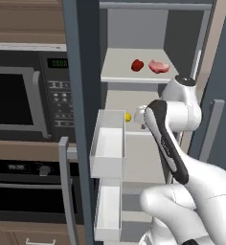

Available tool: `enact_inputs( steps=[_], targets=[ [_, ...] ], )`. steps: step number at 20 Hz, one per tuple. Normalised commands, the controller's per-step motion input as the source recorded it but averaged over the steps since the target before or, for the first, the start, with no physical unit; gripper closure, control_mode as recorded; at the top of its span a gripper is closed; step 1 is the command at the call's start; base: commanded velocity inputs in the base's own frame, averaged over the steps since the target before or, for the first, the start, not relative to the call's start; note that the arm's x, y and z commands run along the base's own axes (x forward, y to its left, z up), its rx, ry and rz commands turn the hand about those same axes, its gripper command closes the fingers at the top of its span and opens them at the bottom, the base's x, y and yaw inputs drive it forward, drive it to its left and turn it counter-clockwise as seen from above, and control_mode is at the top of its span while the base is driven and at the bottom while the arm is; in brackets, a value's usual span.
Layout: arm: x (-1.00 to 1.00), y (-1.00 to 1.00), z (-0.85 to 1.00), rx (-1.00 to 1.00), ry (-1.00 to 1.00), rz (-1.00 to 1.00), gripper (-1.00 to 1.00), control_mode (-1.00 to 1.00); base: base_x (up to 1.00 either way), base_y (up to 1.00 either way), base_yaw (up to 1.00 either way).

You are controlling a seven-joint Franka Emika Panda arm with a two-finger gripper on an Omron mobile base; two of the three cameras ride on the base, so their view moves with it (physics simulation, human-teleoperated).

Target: Take the lemon and orange from the second highest rack and move them to the highest rack where the bell pepper and steak are located, to maximize freezer space. Close the freezer door after rearranging.

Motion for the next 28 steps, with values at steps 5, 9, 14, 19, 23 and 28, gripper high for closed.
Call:
enact_inputs(
  steps=[5, 9, 14, 19, 23, 28],
  targets=[
    [0.46, -0.09, -0.05, -0.16, 0.05, -0.04, -1.0, -1.0, 0.0, 0.0, 0.0],
    [0.35, -0.33, -0.01, 0.0, 0.3, -0.17, -1.0, -1.0, 0.0, 0.0, 0.0],
    [0.36, -0.23, -0.18, 0.0, 0.16, -0.23, -1.0, -1.0, 0.0, 0.0, 0.0],
    [0.36, -0.15, -0.22, 0.0, -0.02, -0.16, -1.0, -1.0, 0.0, 0.0, 0.0],
    [0.37, -0.14, -0.14, 0.0, 0.0, -0.13, -1.0, -1.0, 0.0, 0.0, 0.0],
    [0.43, -0.1, -0.13, 0.0, 0.0, -0.04, -1.0, -1.0, 0.0, 0.0, 0.0]
  ],
)
